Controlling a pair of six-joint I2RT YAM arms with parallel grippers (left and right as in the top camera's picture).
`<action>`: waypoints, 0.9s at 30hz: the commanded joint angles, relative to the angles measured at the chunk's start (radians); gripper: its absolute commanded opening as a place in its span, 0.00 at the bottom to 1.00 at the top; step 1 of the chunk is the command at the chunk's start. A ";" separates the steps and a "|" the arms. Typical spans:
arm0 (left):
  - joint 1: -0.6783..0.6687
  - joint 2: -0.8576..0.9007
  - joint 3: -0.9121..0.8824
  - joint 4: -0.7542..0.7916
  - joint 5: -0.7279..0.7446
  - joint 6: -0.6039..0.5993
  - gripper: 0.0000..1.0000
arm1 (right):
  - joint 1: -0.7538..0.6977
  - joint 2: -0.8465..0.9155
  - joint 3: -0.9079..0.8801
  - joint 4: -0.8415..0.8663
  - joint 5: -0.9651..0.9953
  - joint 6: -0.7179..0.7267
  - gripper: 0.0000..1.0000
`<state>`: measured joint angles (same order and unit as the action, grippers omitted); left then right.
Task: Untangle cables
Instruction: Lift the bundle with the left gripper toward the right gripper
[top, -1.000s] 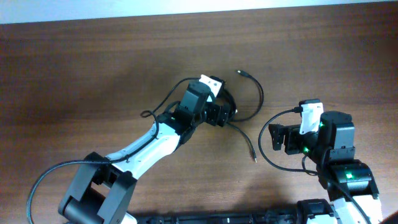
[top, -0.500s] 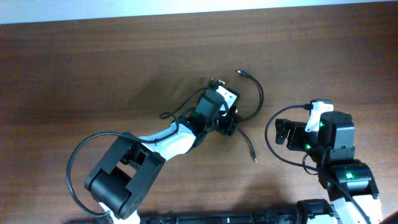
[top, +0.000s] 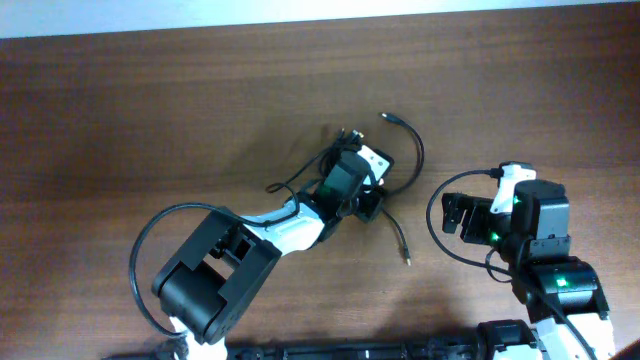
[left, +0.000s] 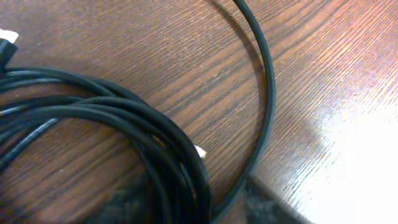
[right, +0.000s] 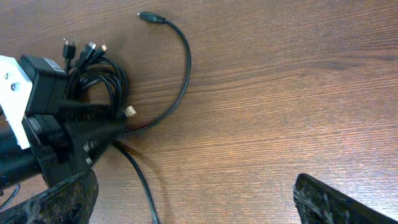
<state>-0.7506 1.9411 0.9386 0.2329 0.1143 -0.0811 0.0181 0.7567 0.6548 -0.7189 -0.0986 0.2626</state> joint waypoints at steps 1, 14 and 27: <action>0.005 -0.041 0.013 -0.010 0.024 0.007 0.00 | -0.006 -0.001 0.023 0.001 -0.010 0.008 0.99; 0.337 -0.352 0.012 -0.144 0.856 -0.277 0.00 | -0.006 0.005 0.023 0.064 -0.207 0.008 0.99; 0.374 -0.352 0.012 -0.137 1.088 -0.235 0.00 | -0.006 0.181 0.023 0.159 -0.347 0.008 0.99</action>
<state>-0.3828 1.6115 0.9401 0.0902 1.1580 -0.3347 0.0181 0.9272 0.6582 -0.5636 -0.4156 0.2665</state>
